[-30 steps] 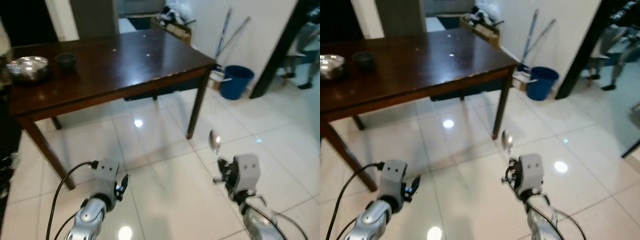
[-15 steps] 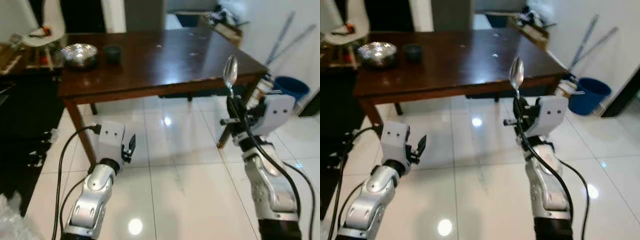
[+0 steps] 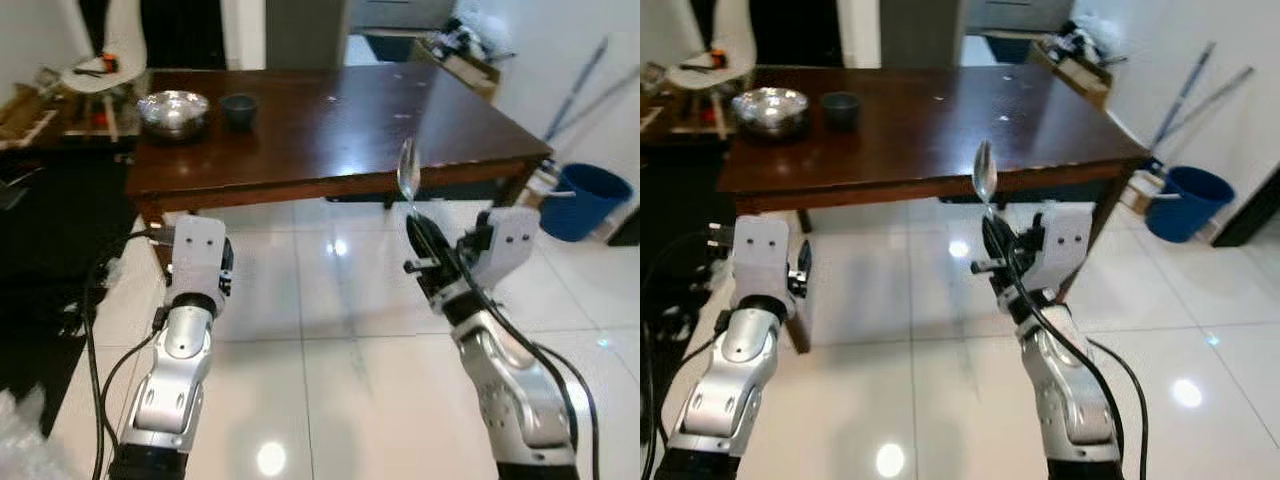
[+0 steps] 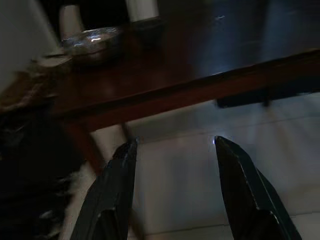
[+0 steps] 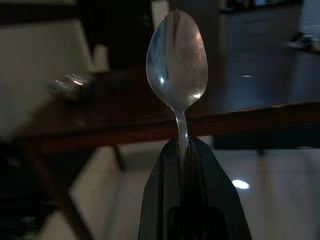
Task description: Setting the table
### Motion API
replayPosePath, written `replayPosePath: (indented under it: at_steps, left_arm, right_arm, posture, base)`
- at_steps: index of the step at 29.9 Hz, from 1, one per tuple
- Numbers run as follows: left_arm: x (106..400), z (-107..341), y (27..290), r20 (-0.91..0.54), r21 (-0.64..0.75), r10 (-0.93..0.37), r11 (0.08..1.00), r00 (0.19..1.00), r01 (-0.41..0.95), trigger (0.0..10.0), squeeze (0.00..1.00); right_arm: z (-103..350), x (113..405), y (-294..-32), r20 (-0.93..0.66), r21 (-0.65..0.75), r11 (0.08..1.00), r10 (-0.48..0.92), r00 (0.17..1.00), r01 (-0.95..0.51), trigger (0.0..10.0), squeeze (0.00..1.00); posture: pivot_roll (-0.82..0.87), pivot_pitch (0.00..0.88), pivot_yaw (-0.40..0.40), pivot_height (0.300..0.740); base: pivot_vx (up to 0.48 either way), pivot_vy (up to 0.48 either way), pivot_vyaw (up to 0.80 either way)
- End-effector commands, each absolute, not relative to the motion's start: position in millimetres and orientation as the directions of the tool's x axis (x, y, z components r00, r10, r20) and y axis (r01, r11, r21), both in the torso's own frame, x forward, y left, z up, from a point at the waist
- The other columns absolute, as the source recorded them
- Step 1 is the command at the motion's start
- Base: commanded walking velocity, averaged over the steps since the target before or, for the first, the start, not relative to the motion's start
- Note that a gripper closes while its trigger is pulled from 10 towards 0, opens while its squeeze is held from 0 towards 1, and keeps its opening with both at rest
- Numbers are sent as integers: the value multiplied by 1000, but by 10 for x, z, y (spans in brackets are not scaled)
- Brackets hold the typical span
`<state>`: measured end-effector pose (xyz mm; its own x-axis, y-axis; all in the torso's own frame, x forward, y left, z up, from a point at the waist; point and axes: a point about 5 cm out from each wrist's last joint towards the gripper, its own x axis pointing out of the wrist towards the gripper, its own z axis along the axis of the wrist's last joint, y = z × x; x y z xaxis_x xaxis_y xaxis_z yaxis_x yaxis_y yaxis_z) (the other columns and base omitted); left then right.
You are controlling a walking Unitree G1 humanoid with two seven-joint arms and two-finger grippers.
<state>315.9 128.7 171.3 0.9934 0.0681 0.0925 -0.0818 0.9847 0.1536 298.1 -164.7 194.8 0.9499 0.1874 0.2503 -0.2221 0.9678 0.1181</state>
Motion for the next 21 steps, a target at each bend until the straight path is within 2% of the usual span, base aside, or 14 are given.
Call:
replayPosePath:
  at_steps: [1,10,16,21]
  left_arm:
    - [3161,1686,1401,80,183,112,975,990,-125,10000,0]
    - [3161,1681,1399,79,183,122,974,989,-134,10000,0]
    - [3157,1691,1383,84,181,116,975,990,-129,10000,0]
    - [3155,1710,1325,94,177,78,980,992,-94,10000,0]
  right_arm:
    - [2028,2993,-1576,274,107,964,206,939,-242,10000,0]
    - [2043,2994,-1576,276,99,964,212,938,-247,10000,0]
    - [2060,2989,-1552,281,110,959,224,933,-263,10000,0]
    - [2087,3007,-1632,294,126,972,156,943,-200,10000,0]
  posture:
    - [-67,0,43,740]
    - [-62,0,41,740]
    - [-59,0,42,740]
    - [-62,0,44,740]
  base:
    - [480,0,788]
    - [480,0,756]
    - [480,0,0]
    - [480,0,0]
